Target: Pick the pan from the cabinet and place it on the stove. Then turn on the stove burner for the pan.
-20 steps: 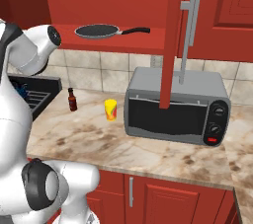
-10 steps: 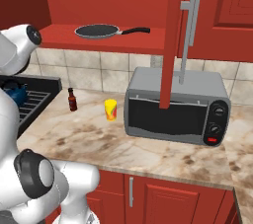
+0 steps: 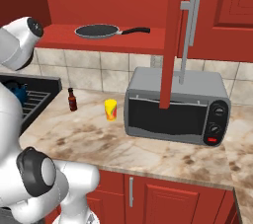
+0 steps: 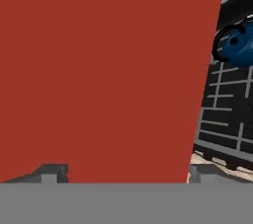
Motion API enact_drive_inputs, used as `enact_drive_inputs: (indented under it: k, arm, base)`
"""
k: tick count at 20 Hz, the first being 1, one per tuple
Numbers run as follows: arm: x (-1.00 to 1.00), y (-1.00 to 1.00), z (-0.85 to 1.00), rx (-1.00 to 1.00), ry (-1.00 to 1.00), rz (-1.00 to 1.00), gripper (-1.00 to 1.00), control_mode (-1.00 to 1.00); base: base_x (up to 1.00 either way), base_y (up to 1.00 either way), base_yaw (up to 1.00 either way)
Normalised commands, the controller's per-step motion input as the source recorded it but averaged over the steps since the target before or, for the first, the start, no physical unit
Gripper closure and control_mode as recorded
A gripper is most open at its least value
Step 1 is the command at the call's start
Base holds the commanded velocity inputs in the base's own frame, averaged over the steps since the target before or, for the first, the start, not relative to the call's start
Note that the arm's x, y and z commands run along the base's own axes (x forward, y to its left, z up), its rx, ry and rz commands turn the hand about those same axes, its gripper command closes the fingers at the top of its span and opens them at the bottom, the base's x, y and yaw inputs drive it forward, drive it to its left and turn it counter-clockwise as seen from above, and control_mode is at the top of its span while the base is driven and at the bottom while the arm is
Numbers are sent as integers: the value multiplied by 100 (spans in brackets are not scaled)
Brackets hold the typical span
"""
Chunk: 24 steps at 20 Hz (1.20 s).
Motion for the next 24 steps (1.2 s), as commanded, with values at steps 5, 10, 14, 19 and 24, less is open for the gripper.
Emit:
enact_drive_inputs:
  k: [5, 10, 14, 19, 24]
  arm:
    - [0, -46, 0, -4, -12, -15, -100, -100]
    - [3, -47, 0, -2, -10, -33, -100, -100]
    - [18, -42, 0, -1, -5, -43, -100, -100]
    - [42, -43, 0, 0, 0, -46, -100, -100]
    - [50, -70, 0, 0, 0, -40, -100, -100]
  base:
    - [0, 0, 0]
    - [0, 0, 0]
    - [0, 0, 0]
    - [0, 0, 0]
    - [0, 0, 0]
